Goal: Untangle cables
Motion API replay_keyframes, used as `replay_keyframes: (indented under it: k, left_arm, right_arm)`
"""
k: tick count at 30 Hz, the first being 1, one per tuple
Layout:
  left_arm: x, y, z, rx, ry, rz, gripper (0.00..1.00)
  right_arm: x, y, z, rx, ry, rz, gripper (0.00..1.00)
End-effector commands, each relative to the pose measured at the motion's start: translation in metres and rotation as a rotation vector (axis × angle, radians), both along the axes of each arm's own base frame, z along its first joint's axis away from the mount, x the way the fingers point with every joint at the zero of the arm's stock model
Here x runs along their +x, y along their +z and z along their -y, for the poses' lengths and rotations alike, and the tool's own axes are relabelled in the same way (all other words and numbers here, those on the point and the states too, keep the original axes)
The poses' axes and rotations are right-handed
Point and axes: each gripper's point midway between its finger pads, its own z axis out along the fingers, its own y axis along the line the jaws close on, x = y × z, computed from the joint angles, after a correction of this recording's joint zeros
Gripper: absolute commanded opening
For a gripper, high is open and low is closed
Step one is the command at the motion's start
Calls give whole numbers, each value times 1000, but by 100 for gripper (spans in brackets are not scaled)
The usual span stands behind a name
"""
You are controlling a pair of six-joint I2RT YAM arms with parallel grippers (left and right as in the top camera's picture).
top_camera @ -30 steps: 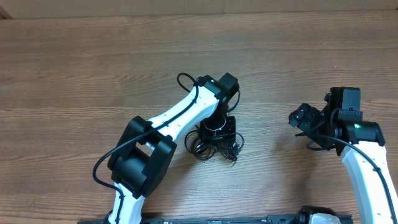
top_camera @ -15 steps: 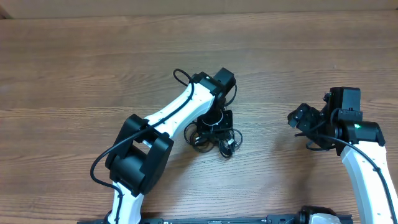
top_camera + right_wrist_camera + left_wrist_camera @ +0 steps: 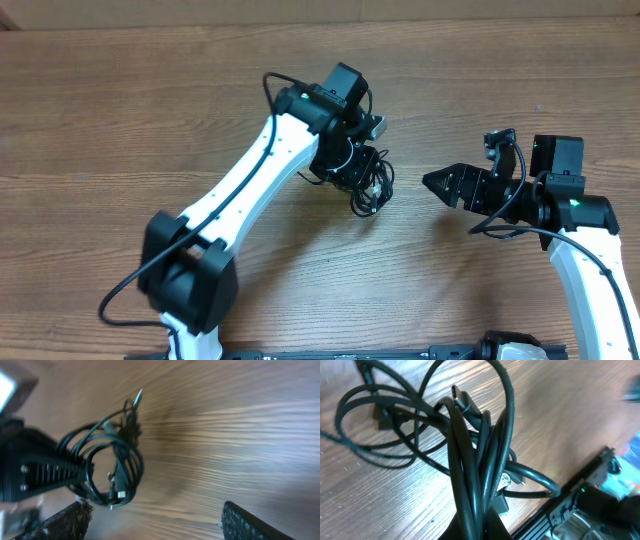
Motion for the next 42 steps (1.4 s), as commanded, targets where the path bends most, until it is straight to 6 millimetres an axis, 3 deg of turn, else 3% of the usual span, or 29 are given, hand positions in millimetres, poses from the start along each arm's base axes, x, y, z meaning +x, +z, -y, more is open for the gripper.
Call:
replay_keyframes:
  k: [1,6,9,14,21,27,32,42]
  left_arm:
    - [0,32,5,-75,-69,89,4]
    - [0,32,6,-79,-70,89,4]
    - [-1,32,6,-79,-71,88,4]
    - [-1,32,6,-80,-72,88,4]
    - [-6,37,12,-123,-84,63,4]
    - [-12,41,17,-167,-119,52,4]
    - [-11,41,17,-166,-123,57,4]
    - [-10,40,15,-157,-121,62,4]
  right_arm:
    - [-8,22,-25,95,147,94,80]
    - [-15,23,-47,89,226,103,76]
    - [-14,18,-53,40,244,117,64]
    - [-7,8,-53,-47,189,93,61]
    - [-5,11,-61,-52,211,125,60]
    - [8,12,-54,-84,145,145,36]
    - [25,-13,-23,-207,-65,41,5]
    - [13,-62,-27,-208,-31,-172,4]
